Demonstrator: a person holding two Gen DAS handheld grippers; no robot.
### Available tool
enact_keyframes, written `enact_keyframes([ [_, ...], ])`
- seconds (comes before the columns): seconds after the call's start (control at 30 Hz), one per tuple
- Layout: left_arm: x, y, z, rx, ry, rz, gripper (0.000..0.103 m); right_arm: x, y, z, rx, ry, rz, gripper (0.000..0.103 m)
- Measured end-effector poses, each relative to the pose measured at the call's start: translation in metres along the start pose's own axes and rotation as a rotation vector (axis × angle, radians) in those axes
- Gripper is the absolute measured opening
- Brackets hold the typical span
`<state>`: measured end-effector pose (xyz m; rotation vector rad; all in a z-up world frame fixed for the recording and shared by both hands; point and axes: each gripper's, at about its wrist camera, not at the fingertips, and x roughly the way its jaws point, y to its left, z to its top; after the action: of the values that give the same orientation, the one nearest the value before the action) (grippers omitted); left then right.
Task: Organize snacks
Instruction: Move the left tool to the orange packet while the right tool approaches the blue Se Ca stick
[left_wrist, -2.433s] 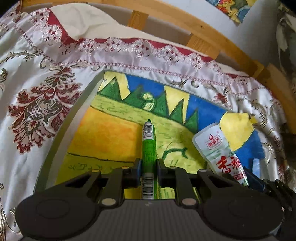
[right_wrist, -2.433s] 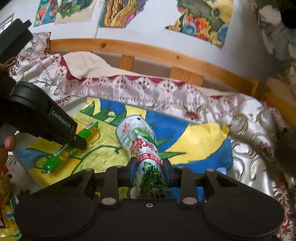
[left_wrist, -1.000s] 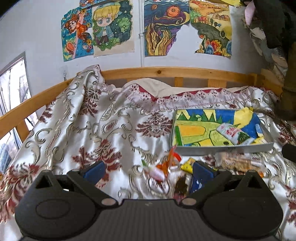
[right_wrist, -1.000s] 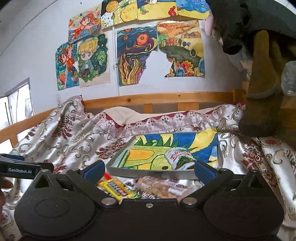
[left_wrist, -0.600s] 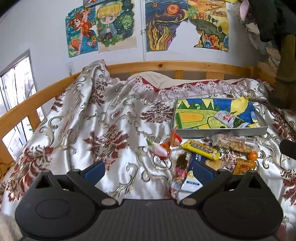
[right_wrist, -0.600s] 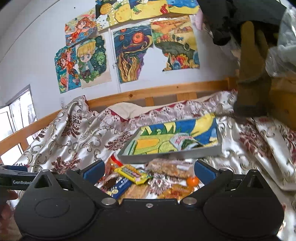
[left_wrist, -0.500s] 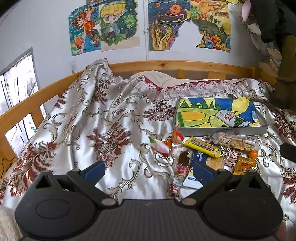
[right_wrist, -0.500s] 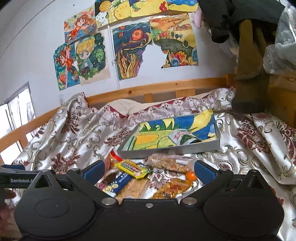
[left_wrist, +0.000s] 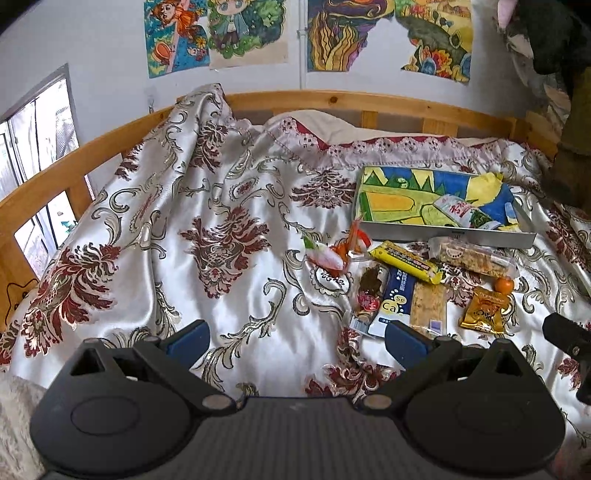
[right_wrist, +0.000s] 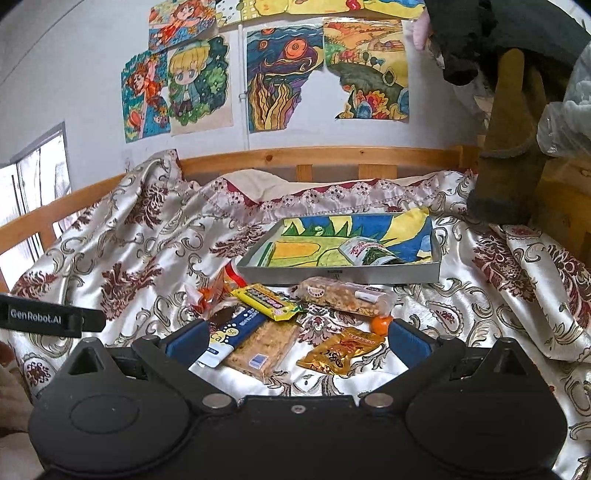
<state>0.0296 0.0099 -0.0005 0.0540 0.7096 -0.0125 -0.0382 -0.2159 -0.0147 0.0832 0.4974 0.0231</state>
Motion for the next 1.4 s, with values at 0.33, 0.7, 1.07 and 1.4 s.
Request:
enact_keyframes([
  [0.33,0.015,0.0,0.012,0.022,0.084,-0.017,0.103,0.007,0.003,-0.001,-0.02,0.029,-0.007,0.102],
  [0.7,0.04,0.004,0.028,0.041,0.171,-0.06,0.103,0.017,0.006,0.002,-0.04,0.067,-0.005,0.102],
  [1.07,0.128,0.031,0.06,0.061,0.408,-0.125,0.103,0.07,0.029,0.004,-0.155,0.174,0.058,0.102],
  [1.4,0.185,0.036,0.088,0.014,0.334,-0.118,0.103,0.142,0.055,0.009,-0.146,0.195,0.155,0.102],
])
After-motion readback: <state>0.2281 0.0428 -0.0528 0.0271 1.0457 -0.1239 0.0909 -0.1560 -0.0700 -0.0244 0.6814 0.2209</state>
